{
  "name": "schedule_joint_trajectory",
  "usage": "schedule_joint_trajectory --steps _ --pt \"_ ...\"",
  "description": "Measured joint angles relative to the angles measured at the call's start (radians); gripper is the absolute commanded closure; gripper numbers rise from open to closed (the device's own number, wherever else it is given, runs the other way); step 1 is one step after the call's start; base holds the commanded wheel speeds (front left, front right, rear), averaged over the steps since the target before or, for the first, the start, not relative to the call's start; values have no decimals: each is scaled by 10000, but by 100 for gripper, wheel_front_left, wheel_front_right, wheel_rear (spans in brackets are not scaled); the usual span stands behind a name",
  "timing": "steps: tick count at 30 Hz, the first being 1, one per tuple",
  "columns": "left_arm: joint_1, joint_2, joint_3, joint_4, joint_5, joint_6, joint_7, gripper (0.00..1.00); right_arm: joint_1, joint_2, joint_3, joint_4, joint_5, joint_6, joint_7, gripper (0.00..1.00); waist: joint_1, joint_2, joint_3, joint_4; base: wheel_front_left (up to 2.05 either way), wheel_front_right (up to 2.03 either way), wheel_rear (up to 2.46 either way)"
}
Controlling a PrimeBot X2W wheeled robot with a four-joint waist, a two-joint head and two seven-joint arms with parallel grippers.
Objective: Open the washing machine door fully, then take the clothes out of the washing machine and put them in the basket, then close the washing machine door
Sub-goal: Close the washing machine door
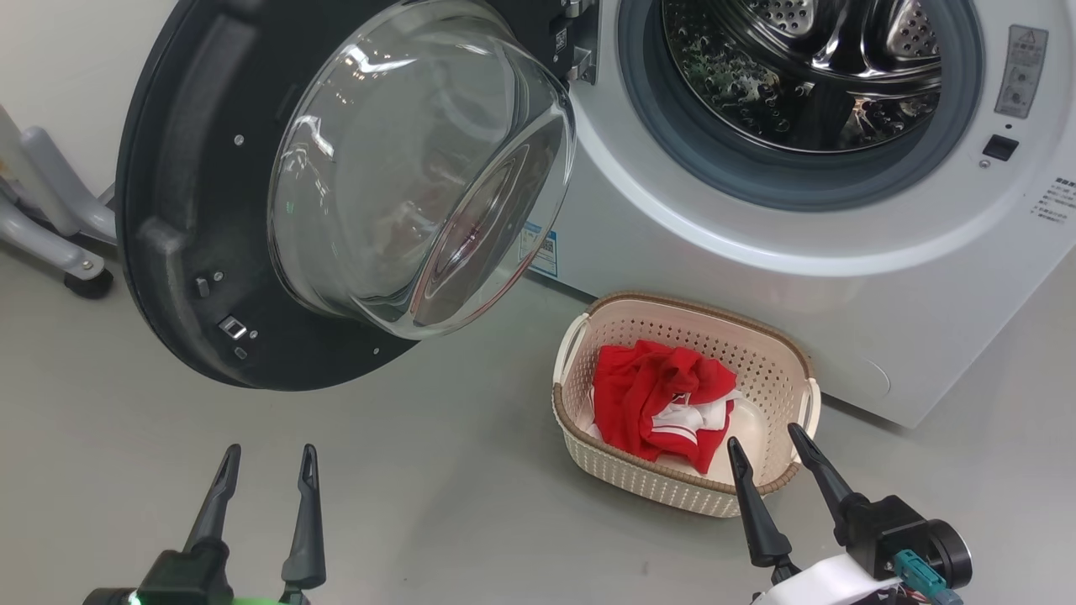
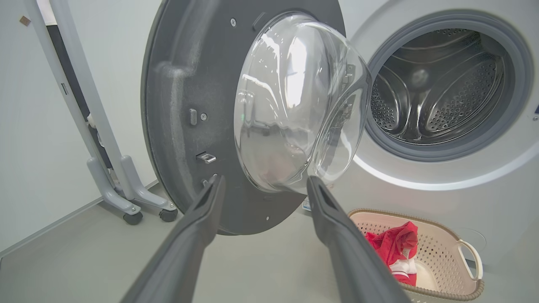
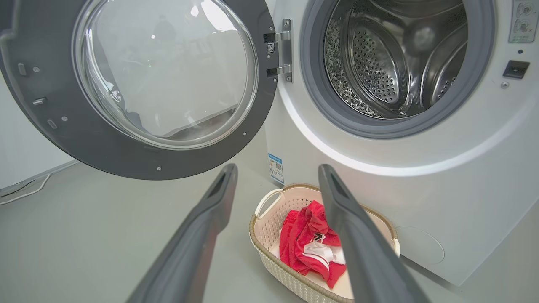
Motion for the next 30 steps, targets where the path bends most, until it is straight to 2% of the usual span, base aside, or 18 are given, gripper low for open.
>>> schedule_joint_trajectory --steps 5,8,12,19,24,26,30 --pt "124 -8 0 -21 -88 8 -88 0 -97 0 -2 92 0 27 0 0 0 0 14 10 0 0 0" --pt "124 -12 -17 -35 -238 8 -98 100 -159 0 -2 117 0 82 0 0 0 0 15 10 0 0 0" --pt "123 -29 -79 -88 -449 2 -188 100 -159 -2 -2 171 0 84 0 0 0 0 14 6 0 0 0" --pt "121 -157 -259 -364 -2119 -652 -174 100 -182 -2 -13 244 0 86 0 0 0 0 -1 -11 0 0 0" --pt "106 -192 -217 -874 -4771 -1281 -173 100 -253 -2 -40 297 0 86 0 0 0 0 -23 -17 0 0 0" --pt "98 -192 -213 -1011 -5193 -1398 -173 100 -254 -2 -46 301 2 88 0 0 0 0 -27 -17 0 0 0" --pt "64 -192 -245 -1559 -7553 -1708 -190 100 -255 -2 -50 303 2 109 0 0 0 0 -31 -16 0 0 0"
